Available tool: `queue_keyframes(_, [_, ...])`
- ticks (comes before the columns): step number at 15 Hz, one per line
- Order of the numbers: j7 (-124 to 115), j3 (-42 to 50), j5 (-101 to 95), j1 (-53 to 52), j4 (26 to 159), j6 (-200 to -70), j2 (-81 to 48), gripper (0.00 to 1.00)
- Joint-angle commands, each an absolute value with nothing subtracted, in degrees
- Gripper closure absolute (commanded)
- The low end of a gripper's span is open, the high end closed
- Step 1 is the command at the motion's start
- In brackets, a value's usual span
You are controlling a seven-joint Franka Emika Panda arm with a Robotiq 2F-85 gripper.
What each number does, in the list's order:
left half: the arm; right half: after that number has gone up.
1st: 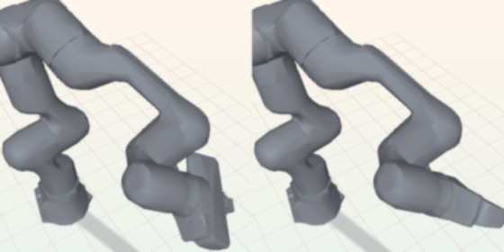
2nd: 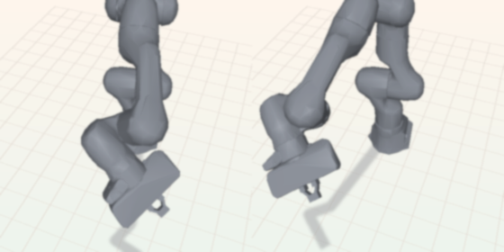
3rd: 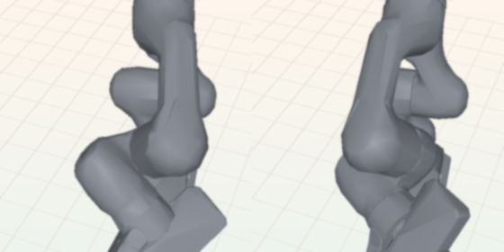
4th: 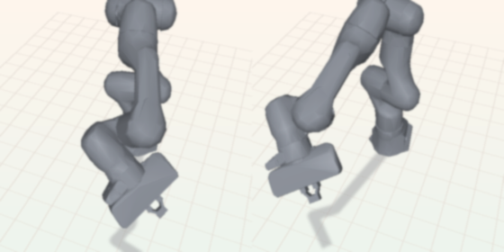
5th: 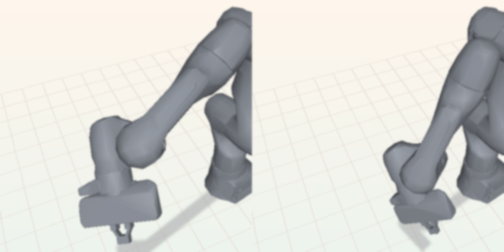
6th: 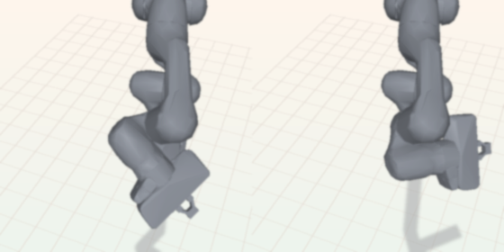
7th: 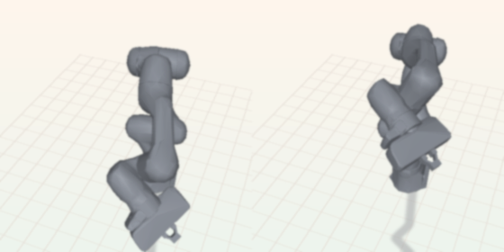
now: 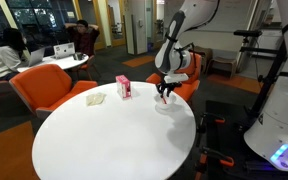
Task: Pick up the marker from the bowl and place it on the table
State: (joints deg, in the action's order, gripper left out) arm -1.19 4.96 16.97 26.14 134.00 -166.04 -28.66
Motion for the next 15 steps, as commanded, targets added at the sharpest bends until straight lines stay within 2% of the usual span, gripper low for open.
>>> queue_keyframes(1, [0.3, 4.2, 17.9, 26.4, 132.6, -166.5, -30.3, 0.71])
queue_keyframes(3, [0.1, 4.5, 17.6, 26.2, 131.8, -166.6, -31.1, 0.8])
queue_keyframes(4, [0.0, 4.7, 17.3, 26.0, 131.3, -166.6, -31.6, 0.74])
queue_keyframes(6, [-0.1, 4.7, 17.2, 25.9, 130.0, -166.3, -32.6, 0.7])
queue_keyframes(8, [-0.3, 4.8, 17.0, 25.7, 128.8, -166.0, -33.6, 0.61])
queue_keyframes(11, [-0.6, 5.0, 16.5, 25.1, 127.5, -165.7, -35.2, 0.61])
queue_keyframes(12, [-0.7, 5.0, 16.4, 25.0, 127.2, -165.7, -35.6, 0.68])
queue_keyframes(13, [-0.8, 5.2, 16.2, 24.7, 127.0, -165.7, -35.9, 0.87])
queue_keyframes(15, [-0.9, 5.5, 15.9, 24.3, 127.3, -165.6, -35.4, 1.0])
